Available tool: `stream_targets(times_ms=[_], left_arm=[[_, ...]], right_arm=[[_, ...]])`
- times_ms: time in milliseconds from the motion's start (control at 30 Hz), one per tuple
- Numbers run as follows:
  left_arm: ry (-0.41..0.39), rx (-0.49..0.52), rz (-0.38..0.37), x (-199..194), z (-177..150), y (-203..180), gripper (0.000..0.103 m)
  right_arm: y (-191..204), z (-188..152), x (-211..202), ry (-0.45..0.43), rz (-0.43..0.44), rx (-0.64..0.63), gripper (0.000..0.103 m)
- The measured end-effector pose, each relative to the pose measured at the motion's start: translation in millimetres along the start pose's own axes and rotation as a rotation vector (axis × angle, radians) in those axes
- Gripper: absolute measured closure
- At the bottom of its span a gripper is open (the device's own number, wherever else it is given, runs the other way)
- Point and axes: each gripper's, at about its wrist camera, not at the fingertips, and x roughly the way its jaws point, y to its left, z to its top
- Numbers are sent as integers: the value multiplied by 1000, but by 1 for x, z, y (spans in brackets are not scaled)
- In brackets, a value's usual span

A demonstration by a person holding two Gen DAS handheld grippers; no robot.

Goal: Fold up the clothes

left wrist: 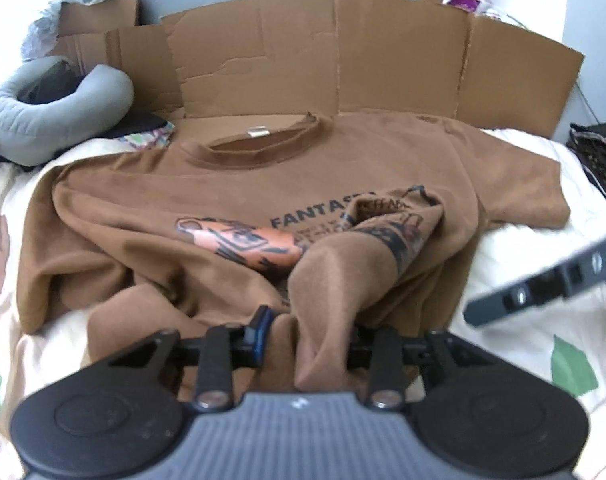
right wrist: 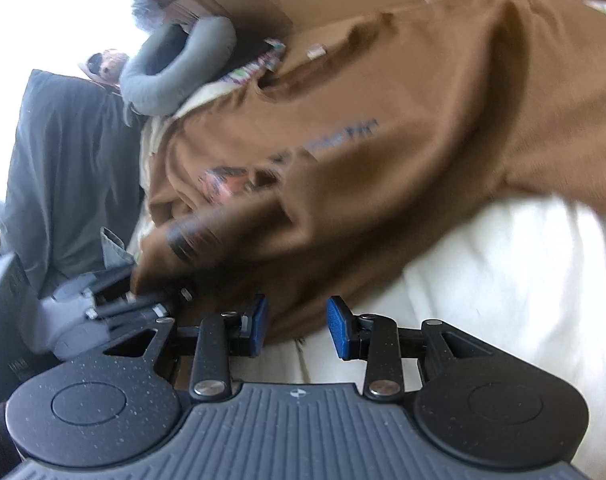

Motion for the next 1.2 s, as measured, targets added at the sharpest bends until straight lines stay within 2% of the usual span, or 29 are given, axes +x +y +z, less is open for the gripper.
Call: stream_targets(times_ms=[300,633,733,767,800,833,1000,1200], left_arm=[[-12,4,6,1,4,6,73],[-20,-11,14,5,10,15,74],[-19,-11,15,5,10,14,74],[-19,-13,14,5,10,14,74],[-18,-15,13,5,10,14,74],[-17,-17,12,5,10,15,74],[-20,-32,-4,0,10,13,74],[-25,-42,-28,-10,8,8,74]], right_arm=[[-11,-10,23,38,11,63,67],[-29,-20,48,6,114,294,66],[-33,-21,54,-10,136,334,71],[-33,-20,57,-8,136,336,77],[-33,-20,59,-5,134,338,95],[-33,-19,61,1,134,342,102],[-29,-15,48,17,148,291,103],[-35,-19,12,11,141,296,103]])
